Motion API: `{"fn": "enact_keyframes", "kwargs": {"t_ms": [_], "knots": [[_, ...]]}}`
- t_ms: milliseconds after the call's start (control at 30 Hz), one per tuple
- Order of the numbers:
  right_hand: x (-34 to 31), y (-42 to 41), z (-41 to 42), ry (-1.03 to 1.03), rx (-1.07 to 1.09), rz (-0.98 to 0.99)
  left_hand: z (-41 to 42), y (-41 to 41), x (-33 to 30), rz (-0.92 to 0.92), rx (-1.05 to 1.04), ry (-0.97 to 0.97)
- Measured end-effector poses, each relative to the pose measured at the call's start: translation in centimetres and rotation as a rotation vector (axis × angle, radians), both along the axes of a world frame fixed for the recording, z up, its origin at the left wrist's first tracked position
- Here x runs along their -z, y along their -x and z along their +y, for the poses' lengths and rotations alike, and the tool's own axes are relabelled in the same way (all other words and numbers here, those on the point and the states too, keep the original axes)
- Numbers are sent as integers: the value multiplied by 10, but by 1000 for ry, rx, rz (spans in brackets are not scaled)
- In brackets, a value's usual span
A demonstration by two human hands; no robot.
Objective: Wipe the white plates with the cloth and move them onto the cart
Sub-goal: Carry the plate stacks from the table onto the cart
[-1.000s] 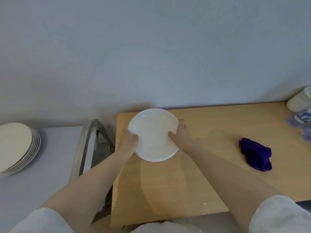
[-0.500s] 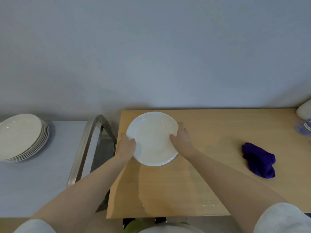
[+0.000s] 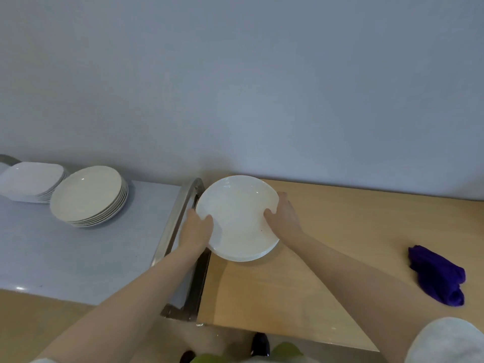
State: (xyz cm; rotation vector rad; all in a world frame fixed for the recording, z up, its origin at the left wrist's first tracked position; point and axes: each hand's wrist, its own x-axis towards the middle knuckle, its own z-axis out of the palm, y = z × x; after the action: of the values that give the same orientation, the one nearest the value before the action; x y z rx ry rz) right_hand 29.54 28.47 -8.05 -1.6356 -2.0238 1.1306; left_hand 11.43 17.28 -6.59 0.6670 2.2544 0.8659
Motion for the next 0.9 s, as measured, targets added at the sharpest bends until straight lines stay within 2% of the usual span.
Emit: {"fn": "enact_keyframes", "kwargs": {"t_ms": [233, 433, 667, 900], "knots": [[-17, 61, -44, -3, -42, 29, -49, 58, -20, 62, -43, -15], [-23, 128, -95, 15, -4, 95, -98, 123, -37, 26, -40, -17], [-28, 211, -143, 0, 11, 43, -145, 205, -50, 43, -39, -44], [-25, 277, -162, 6, -72, 32, -173, 264, -44, 51, -94, 18]]}}
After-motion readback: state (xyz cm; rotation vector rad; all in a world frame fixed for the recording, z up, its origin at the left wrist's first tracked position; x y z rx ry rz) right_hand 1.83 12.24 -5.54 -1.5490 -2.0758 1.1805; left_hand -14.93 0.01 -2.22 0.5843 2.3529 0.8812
